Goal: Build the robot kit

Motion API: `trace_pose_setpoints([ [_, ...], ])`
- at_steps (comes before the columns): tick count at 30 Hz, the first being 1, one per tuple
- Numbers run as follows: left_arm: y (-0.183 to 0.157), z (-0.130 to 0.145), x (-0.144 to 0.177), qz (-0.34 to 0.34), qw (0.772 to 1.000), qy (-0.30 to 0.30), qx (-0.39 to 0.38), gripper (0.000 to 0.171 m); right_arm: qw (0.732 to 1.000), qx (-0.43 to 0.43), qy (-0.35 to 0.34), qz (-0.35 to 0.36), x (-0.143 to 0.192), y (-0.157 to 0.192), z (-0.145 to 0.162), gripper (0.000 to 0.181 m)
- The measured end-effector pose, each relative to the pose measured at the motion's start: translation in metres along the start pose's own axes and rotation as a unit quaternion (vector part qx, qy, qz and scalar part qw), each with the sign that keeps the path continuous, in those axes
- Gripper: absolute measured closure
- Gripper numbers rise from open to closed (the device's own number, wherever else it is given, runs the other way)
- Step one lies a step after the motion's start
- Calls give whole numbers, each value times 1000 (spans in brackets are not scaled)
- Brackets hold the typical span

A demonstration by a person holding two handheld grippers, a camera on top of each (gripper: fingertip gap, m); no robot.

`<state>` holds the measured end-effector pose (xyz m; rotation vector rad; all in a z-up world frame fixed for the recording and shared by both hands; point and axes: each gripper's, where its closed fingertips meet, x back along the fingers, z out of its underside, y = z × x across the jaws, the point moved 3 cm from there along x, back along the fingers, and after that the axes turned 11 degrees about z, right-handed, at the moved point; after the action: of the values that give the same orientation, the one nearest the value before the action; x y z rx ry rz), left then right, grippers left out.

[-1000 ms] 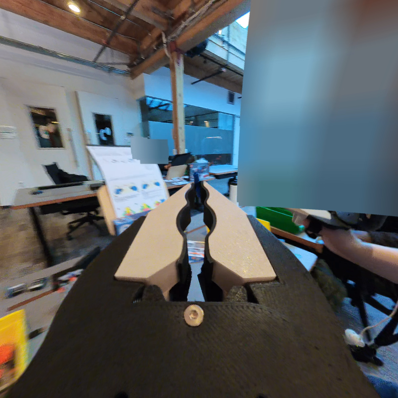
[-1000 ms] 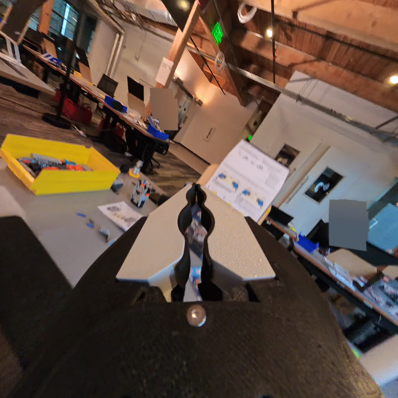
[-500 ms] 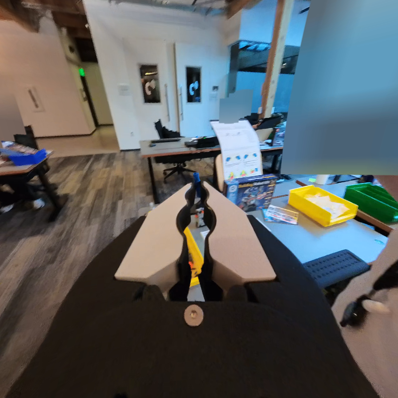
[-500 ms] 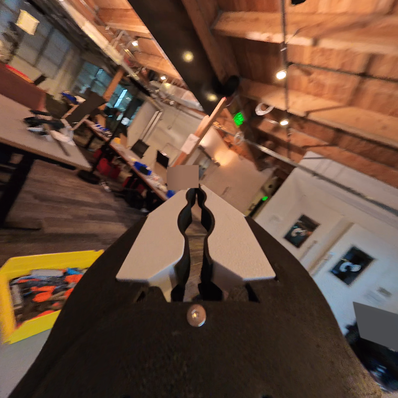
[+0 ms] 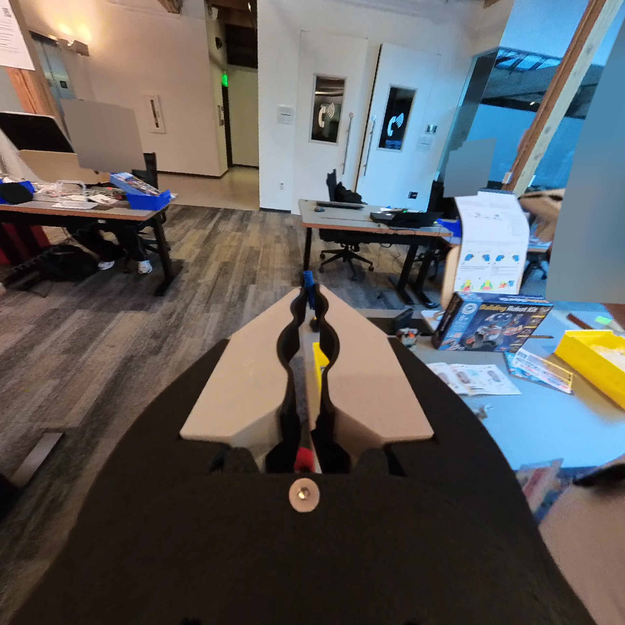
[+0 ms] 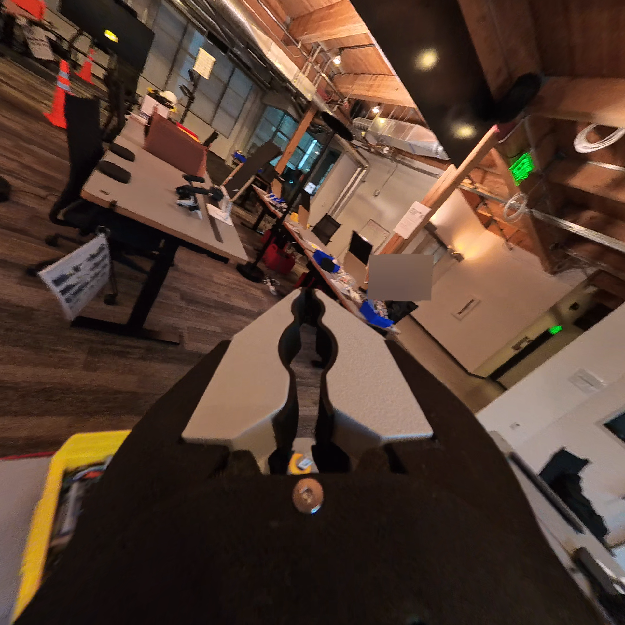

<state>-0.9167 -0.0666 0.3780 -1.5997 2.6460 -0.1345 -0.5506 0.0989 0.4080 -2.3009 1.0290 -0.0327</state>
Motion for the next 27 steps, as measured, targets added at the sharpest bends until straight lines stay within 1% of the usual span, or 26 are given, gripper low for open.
trace_pose_setpoints([
  [3,50,-9,36,-2,1000,-7,-14,170,998,27,5,58,-29,7,-12,181],
  [5,86,-16,62,19,1000,-7,-13,170,991,42,31,123,-46,12,-21,181],
  [7,120,-23,86,68,998,-1,-8,170,978,27,48,202,-57,19,-39,180],
  [10,188,-31,116,89,995,43,4,169,944,2,26,327,-71,22,-70,181],
  [11,210,-36,123,94,994,55,12,169,940,-14,22,339,-81,22,-81,180],
  [13,249,-44,131,112,991,71,20,169,939,-43,50,338,-99,28,-96,165],
  [15,289,-46,126,133,987,86,10,169,924,-28,65,376,-97,32,-116,164],
  [17,326,-49,104,158,984,82,-2,169,906,12,72,417,-83,37,-131,172],
  [18,343,-53,87,174,982,73,-2,169,901,23,82,425,-79,42,-131,174],
  [20,377,-65,45,202,979,42,1,170,892,32,122,433,-78,55,-116,175],
  [22,408,-81,-3,236,972,4,9,170,890,20,144,433,-96,73,-87,174],
  [24,438,-98,-56,275,961,-27,15,170,884,38,156,438,-127,89,-50,175],
  [26,466,-110,-113,305,952,-35,5,170,863,64,158,476,-162,92,-8,175],
  [27,478,-114,-141,320,947,-33,-3,170,859,66,139,488,-184,91,12,176],
])
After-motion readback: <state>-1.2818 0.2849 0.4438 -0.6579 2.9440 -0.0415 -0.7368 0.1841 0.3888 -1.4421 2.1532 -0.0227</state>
